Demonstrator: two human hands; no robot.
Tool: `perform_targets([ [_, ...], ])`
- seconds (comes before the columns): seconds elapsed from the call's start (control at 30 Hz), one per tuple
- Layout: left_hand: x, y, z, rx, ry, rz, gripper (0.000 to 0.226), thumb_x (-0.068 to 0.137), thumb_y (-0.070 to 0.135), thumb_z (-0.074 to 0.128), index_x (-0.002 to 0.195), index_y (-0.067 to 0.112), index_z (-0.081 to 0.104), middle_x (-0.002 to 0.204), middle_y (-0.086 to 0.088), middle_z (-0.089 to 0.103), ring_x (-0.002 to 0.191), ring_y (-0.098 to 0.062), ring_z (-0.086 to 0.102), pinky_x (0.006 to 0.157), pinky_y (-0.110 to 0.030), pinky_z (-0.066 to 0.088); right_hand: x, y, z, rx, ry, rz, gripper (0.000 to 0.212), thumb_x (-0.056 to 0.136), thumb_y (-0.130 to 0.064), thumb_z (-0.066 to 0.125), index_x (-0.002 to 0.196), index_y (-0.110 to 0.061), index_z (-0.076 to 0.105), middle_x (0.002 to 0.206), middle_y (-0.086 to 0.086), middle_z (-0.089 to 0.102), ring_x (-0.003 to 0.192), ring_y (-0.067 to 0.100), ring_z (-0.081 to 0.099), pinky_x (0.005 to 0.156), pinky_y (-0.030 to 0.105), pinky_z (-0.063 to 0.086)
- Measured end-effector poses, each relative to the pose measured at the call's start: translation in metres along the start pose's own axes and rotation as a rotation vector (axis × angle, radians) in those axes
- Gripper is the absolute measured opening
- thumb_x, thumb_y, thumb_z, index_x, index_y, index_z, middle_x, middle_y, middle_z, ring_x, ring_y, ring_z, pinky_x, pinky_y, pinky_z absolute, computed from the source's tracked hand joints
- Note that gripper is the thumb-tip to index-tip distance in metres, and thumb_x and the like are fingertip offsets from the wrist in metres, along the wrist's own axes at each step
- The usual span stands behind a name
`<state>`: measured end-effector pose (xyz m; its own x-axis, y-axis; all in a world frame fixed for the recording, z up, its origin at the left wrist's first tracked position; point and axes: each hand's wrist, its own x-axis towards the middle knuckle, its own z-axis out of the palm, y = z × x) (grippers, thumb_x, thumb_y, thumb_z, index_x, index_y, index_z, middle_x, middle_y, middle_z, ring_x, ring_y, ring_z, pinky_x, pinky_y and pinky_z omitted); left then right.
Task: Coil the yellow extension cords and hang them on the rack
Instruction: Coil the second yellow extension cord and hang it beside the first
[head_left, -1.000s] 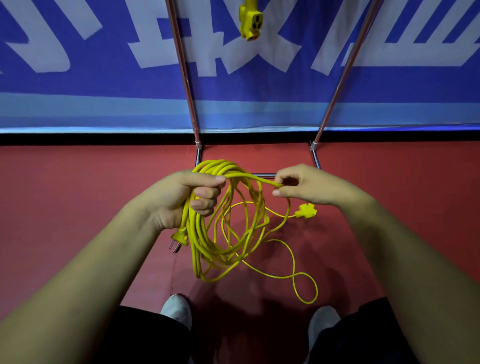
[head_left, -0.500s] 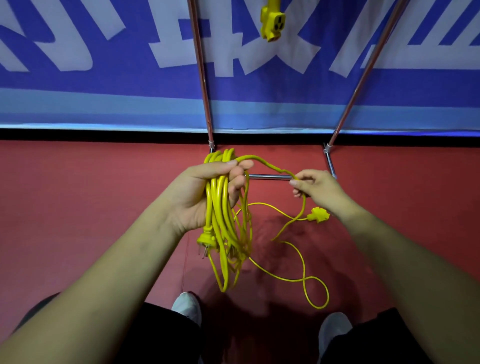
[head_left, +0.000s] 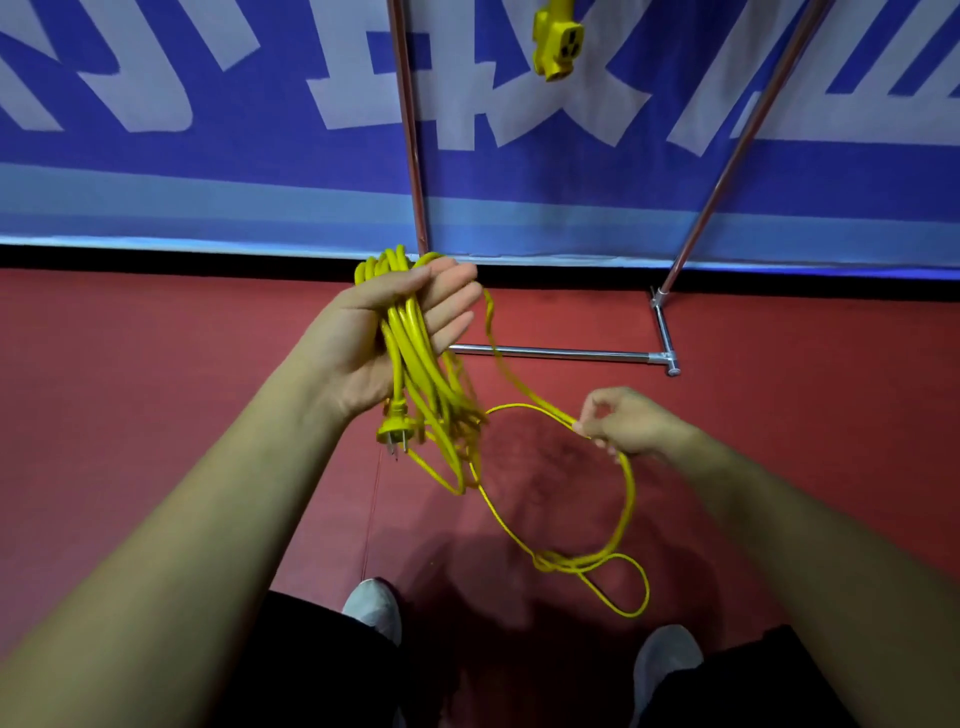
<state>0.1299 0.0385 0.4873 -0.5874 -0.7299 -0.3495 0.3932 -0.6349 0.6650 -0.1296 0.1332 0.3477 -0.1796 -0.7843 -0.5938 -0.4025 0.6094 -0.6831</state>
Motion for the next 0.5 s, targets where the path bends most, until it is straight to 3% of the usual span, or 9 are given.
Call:
perform_targets([
  [0.07,0.006,-0.004,-0.003,0.1,0.037,-0.033,0.022,0.078,0.011,0.056,0.097,0.006,0.067,0.098,-0.015,0.074,0.09,-0.024,0.073,0.076,-0.035,0.06,-0.014,-0.018,-0.003,-0.307,-0.027,-0.115,0.01,0.083,-0.012,0.072,0.076,-0.007,0.067,0.051,0.003,0.05,0.031,0.006,0.035,0.037,0.014,0.028],
  [0.13,0.011,-0.014,-0.007,0.21,0.068,-0.074,0.012,0.086,0.006,0.052,0.092,0.006,0.062,0.099,-0.018,0.071,0.095,-0.028,0.071,0.082,-0.038,0.058,-0.035,-0.041,-0.007,-0.408,-0.177,-0.193,0.009,0.081,-0.015,0.074,0.076,-0.008,0.072,0.049,0.0,0.051,0.036,0.01,0.036,0.042,0.017,0.027],
  [0.2,0.014,-0.027,-0.007,0.288,0.091,-0.127,0.015,0.091,0.002,0.046,0.087,0.006,0.059,0.1,-0.023,0.068,0.1,-0.032,0.068,0.085,-0.041,0.056,-0.063,-0.065,-0.01,-0.445,-0.349,-0.308,0.006,0.083,-0.019,0.073,0.078,-0.015,0.074,0.049,-0.003,0.054,0.043,0.01,0.039,0.045,0.021,0.029],
  [0.27,0.013,-0.04,-0.005,0.336,0.059,-0.213,0.016,0.091,0.002,0.044,0.086,0.006,0.059,0.1,-0.026,0.07,0.097,-0.034,0.07,0.084,-0.043,0.055,-0.082,-0.083,-0.011,-0.331,-0.442,-0.397,0.006,0.085,-0.018,0.071,0.08,-0.018,0.075,0.052,-0.002,0.055,0.046,0.01,0.041,0.045,0.022,0.032],
  [0.4,0.001,-0.047,0.003,0.391,-0.129,-0.388,0.02,0.081,0.008,0.052,0.091,0.001,0.069,0.089,-0.027,0.071,0.078,-0.033,0.073,0.079,-0.045,0.055,-0.083,-0.094,-0.013,0.044,-0.238,-0.533,0.016,0.082,-0.024,0.073,0.077,-0.009,0.072,0.054,0.001,0.052,0.054,0.019,0.039,0.051,0.03,0.029],
  [0.5,-0.004,-0.046,0.011,0.434,-0.207,-0.442,0.023,0.081,0.012,0.053,0.083,0.004,0.074,0.072,-0.015,0.069,0.051,-0.019,0.065,0.052,-0.029,0.057,-0.075,-0.088,-0.015,0.191,-0.167,-0.559,0.027,0.072,-0.036,0.08,0.077,-0.012,0.07,0.059,0.008,0.055,0.058,0.02,0.039,0.053,0.03,0.025],
])
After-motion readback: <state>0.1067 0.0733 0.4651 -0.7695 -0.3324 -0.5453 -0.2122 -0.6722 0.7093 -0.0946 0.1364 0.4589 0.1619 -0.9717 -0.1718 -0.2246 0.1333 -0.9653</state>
